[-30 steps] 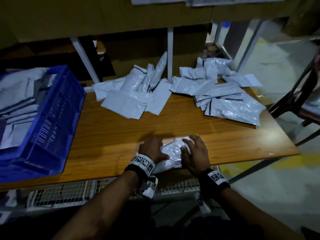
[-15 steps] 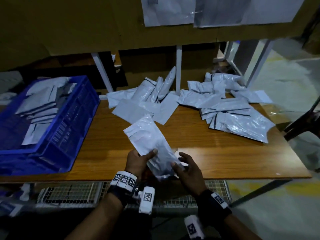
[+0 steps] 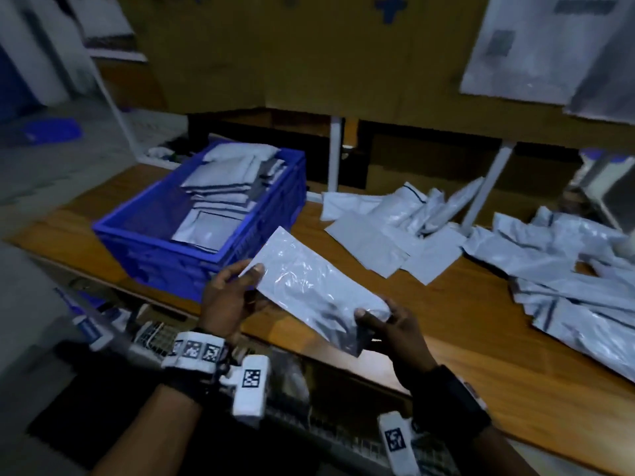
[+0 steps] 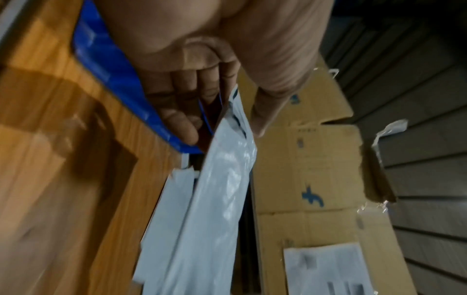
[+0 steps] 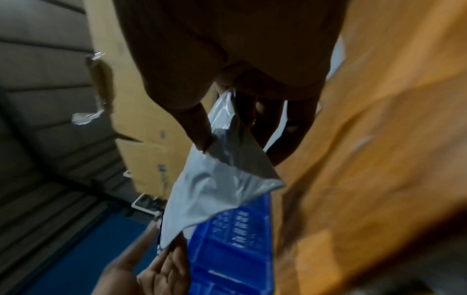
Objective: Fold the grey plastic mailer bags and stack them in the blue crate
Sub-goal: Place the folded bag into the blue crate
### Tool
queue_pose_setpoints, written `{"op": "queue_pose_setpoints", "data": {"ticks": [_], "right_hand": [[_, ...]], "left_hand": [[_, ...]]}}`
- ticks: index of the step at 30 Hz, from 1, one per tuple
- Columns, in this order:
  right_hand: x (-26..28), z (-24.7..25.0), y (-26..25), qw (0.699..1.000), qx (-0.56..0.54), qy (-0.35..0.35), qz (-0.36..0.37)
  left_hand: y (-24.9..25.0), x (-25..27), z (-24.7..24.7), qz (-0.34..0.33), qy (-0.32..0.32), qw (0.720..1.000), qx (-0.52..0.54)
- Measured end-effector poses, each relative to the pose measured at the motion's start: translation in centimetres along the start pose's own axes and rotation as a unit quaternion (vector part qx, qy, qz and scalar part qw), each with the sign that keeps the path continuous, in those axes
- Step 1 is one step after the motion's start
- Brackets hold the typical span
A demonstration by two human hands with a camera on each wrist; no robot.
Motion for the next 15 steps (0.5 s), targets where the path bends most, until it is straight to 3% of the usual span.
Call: {"op": "queue_pose_setpoints", "data": {"ticks": [4,8,11,15], "right_hand": [[-3.2,-8.1,-2.6,0.999,-0.039,0.014,0.000],[-6.4,-17.7,-4.6,0.997,-0.061,-0.034,-0.023],[-9.5,-23.0,-5.6,0.999,-0.006,-0.030,-0.022],[-15.4,-26.5,-6.4,0.998,0.067,-0.004,-0.006]], "left_hand": [[7.5,-3.4,7.9,-0.047,0.018,0.998,-0.047],[15.2,-7.1,14.6,-0.088,0.041,0.993,-0.067],[19.6,-10.6,17.4,-0.076,0.040,0.991,-0.097],[24.0,-17.1,18.8,-0.045,0.018,0.978,-0.203]]}}
Point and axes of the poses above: each hand's wrist, its own x-axis away from the middle knuckle, its own z-axis out of the back of the hand, y = z × x, the point moved 10 cm from there along -x, towards the middle knuckle, and after that the axes turned 12 degrees about z, right-handed, at the moved point
